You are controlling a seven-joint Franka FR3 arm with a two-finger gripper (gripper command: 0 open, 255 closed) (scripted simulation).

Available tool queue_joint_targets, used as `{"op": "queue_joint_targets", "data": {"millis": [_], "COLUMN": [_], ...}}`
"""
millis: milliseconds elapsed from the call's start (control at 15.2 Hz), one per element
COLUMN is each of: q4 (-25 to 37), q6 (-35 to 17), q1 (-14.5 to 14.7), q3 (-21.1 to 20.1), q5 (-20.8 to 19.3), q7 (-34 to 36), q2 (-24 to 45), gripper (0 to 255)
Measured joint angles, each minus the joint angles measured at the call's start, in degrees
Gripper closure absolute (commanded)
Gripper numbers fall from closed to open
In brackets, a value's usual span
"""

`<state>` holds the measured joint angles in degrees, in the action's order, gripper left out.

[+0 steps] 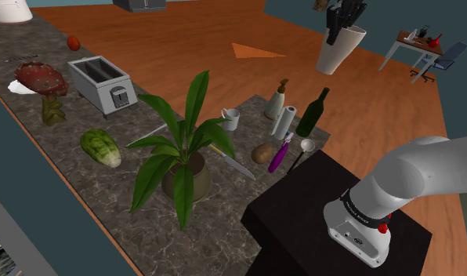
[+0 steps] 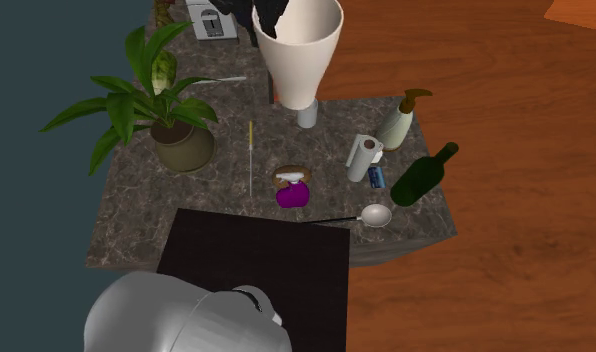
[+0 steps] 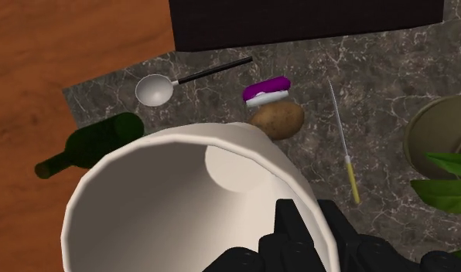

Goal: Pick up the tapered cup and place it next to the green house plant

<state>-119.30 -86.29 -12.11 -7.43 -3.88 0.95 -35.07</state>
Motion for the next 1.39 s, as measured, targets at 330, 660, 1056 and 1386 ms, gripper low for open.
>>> {"op": "queue_joint_targets", "data": {"millis": [330,660,1056,1386], "q4": [-1.2,-0.5,2.2,6.0], "q6": [2.9,5.0,7.2,8.0], "q1": [2.2,3.9,5.5,6.0], "q3": [-5.4,-10.9,-17.8,-24.8], "q5": [3.6,7.2,11.6,15.0], "q7": [6.4,12.8,20.8,28.4], "q2": [-3.8,-5.1,-4.9,-2.6], "gripper": [255,255,255,255]}}
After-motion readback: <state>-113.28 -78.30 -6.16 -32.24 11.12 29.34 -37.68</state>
